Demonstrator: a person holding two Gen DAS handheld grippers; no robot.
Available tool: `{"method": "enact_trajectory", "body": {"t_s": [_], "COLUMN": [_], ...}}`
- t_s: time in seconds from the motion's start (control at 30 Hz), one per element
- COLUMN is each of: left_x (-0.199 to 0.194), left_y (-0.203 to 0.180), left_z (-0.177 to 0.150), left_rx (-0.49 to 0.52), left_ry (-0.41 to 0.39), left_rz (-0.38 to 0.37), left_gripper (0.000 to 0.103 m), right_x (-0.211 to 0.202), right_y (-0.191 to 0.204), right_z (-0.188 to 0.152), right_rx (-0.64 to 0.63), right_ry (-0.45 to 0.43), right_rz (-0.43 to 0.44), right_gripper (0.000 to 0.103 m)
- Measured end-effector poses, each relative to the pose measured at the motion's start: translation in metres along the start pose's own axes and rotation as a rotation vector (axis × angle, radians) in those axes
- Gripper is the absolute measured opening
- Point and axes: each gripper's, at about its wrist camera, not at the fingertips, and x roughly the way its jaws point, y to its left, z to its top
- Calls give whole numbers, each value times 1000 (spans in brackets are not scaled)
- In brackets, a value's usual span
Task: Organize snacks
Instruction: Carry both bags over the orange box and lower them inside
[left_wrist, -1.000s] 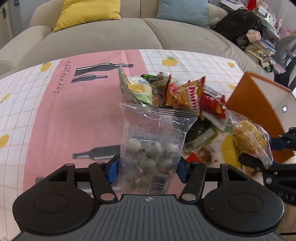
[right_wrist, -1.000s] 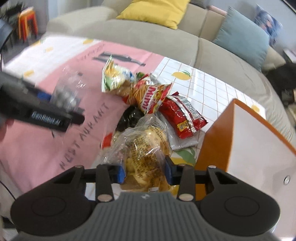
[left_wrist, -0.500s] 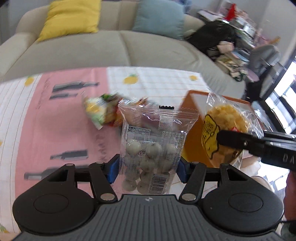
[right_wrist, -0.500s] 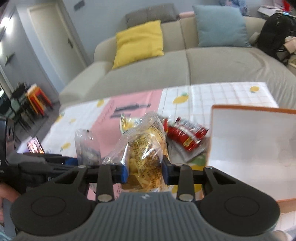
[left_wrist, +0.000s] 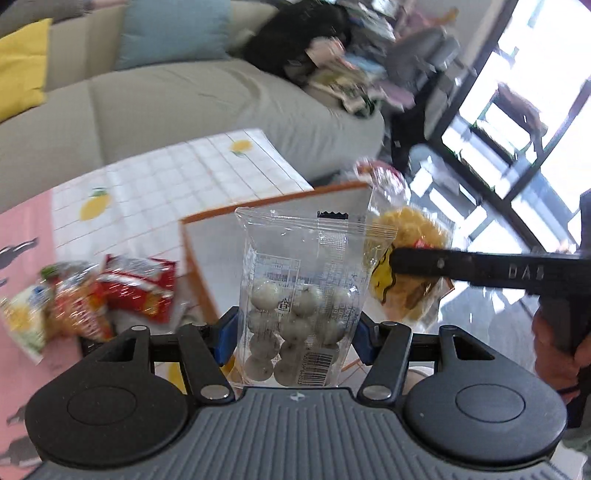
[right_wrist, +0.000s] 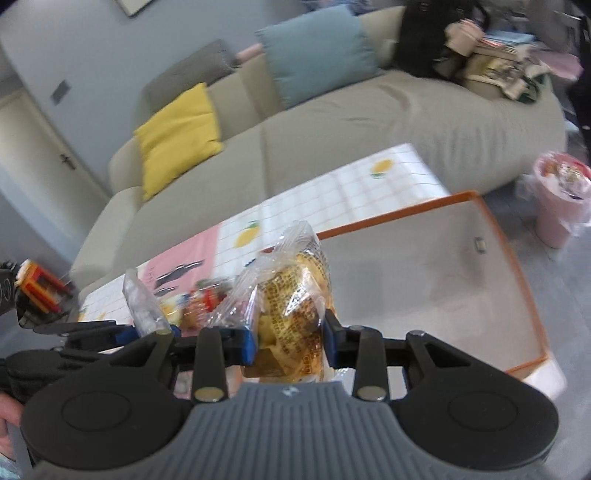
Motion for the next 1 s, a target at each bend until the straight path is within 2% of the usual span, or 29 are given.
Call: {"method": "enact_trajectory", "body": {"t_s": [0.1, 0.33, 0.5, 0.57, 0.73, 0.87, 1.0], "left_x": [32, 104, 139, 149, 164, 168, 168], "left_y": [-6, -4, -7, -10, -17, -19, -25], "left_z": [7, 19, 19, 17, 11, 10, 15], "left_rx": [9, -2, 50, 69, 150, 180, 223], "left_ry": [74, 315, 433, 470, 489, 490, 478], "left_rz": [5, 44, 85, 99, 168, 180, 201], "left_gripper": [69, 70, 70, 70, 68, 65, 65], "right_x": [9, 56, 93, 104, 121, 139, 148], "right_y": [-26, -68, -95, -103, -108, -104, -94], "right_z": [9, 18, 14, 13, 15, 12, 13], "right_rx": [47, 137, 210, 237, 249, 237, 200], "right_ry": [30, 182, 307, 349, 425, 478, 495], "right_rz": [-29, -49, -36, -4, 3, -38, -54], "right_gripper": [33, 33, 33, 34, 34, 34, 35]}}
